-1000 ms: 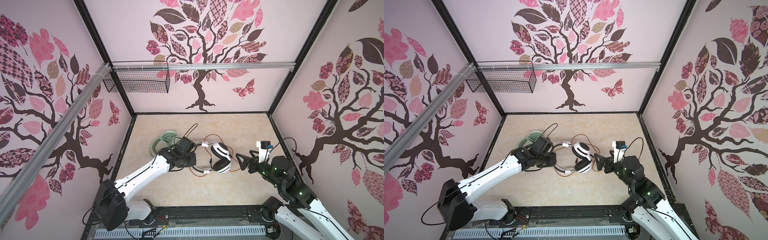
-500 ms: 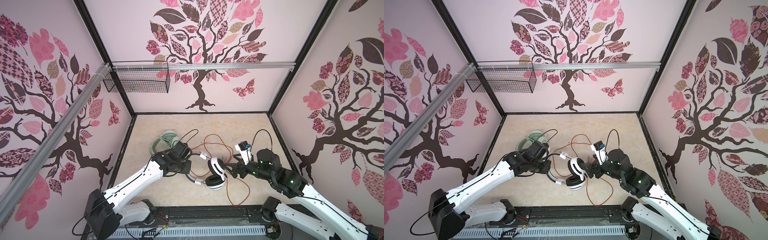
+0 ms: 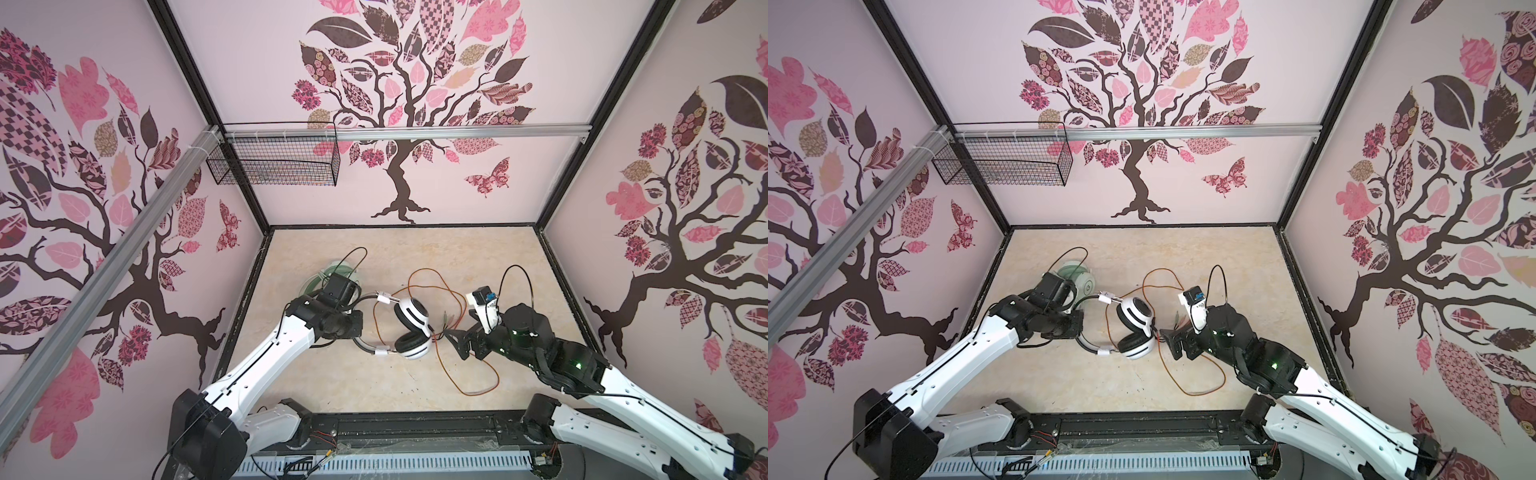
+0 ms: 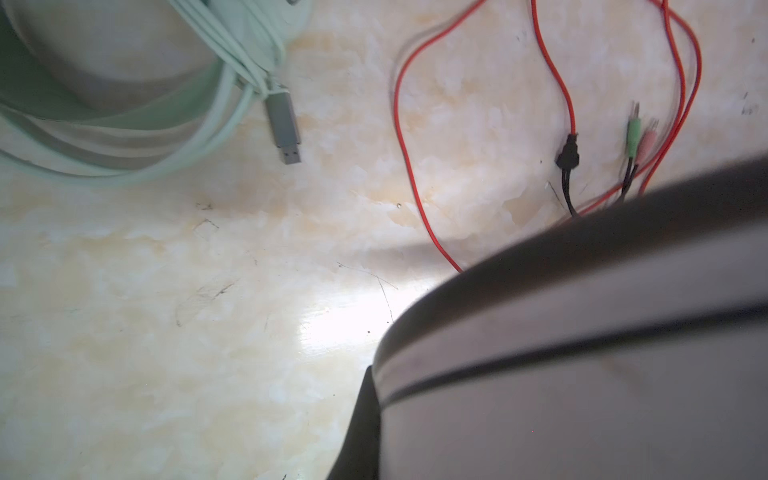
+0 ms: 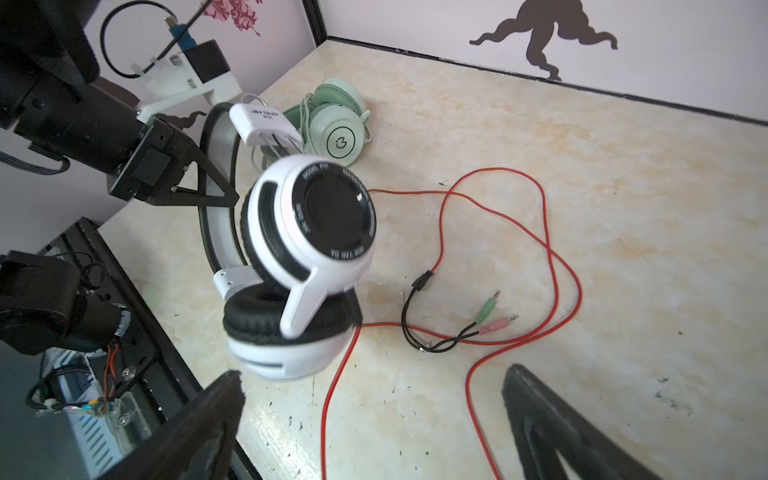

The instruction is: Wrap the headphones

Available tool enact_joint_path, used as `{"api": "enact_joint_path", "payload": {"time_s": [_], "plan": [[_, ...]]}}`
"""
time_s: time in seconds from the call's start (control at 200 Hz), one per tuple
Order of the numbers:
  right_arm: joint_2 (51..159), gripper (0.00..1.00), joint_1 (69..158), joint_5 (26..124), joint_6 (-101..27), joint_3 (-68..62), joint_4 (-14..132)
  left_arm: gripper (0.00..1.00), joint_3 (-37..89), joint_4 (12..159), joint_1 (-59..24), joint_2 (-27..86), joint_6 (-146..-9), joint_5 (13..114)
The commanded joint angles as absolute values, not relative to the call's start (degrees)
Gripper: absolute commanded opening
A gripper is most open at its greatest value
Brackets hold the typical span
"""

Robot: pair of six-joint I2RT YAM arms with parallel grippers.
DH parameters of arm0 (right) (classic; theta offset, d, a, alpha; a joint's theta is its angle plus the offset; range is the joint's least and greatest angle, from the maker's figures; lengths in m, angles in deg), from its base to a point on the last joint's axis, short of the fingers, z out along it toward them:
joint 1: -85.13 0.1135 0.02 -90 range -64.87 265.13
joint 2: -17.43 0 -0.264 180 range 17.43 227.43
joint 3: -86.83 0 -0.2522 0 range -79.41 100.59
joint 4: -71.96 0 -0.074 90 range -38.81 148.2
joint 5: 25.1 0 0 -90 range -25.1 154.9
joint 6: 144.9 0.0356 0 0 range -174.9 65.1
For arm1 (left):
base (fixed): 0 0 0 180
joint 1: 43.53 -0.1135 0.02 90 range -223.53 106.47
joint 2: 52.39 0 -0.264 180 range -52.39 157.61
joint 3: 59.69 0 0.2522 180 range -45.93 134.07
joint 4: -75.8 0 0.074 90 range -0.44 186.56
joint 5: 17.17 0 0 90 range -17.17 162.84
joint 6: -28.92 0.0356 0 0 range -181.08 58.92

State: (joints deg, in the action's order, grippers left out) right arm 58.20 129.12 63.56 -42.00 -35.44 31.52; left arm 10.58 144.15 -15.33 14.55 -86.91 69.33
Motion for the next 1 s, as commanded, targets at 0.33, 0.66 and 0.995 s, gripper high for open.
{"api": "enact_joint_path", "payload": {"time_s": [0.33, 0.66, 0.995], "plan": [[69.9, 0.96, 138.4, 60.1, -45.8, -27.7, 28.7, 0.00, 12.4, 144.2, -15.3, 18.5, -81.6, 62.3], [86.6, 0.97, 148.0, 45.6, -45.0, -15.7, 24.8, 0.00, 12.1, 143.9, -14.3, 17.2, -82.3, 63.4], [97.1, 0.99, 150.6, 42.0, -46.4, -9.9, 21.7, 0.00, 12.8, 144.0, -12.9, 17.2, -83.1, 62.8]]}}
